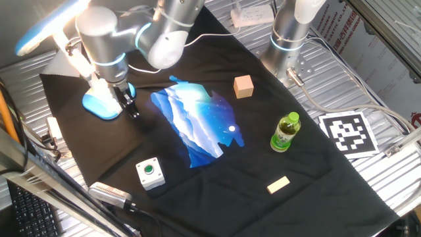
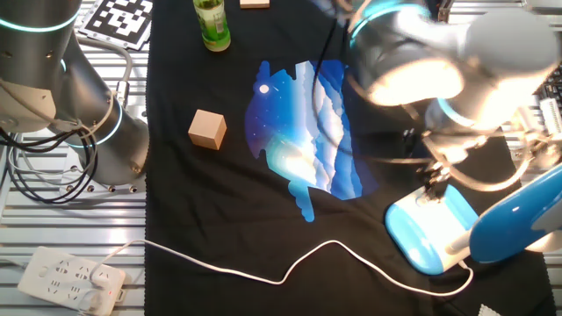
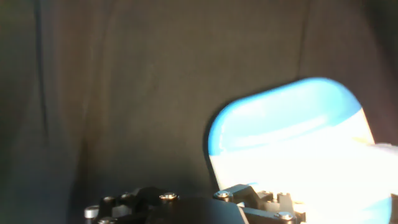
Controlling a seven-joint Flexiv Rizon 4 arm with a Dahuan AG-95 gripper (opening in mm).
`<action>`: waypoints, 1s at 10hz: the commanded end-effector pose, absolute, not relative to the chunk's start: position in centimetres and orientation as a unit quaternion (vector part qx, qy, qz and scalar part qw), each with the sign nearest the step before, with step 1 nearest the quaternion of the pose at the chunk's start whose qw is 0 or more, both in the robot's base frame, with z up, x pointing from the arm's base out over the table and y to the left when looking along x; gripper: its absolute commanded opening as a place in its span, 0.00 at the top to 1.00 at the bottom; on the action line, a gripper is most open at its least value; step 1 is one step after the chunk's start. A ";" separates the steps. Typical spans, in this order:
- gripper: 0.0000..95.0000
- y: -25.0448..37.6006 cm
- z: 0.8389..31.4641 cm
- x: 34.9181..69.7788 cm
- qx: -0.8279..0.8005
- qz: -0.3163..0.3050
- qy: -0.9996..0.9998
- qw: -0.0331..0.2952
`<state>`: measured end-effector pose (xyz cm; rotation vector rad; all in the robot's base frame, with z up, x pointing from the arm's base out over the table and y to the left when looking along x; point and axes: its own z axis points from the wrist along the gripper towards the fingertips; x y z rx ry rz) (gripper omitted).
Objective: Turn on the desk lamp by pressing the button
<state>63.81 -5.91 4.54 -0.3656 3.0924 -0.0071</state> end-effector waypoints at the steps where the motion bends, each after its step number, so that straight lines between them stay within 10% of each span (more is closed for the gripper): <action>1: 0.00 -5.1 5.7 64.2 -0.109 -0.009 0.994 0.007; 10: 0.00 0.3 5.1 65.5 -0.087 -0.004 0.996 -0.008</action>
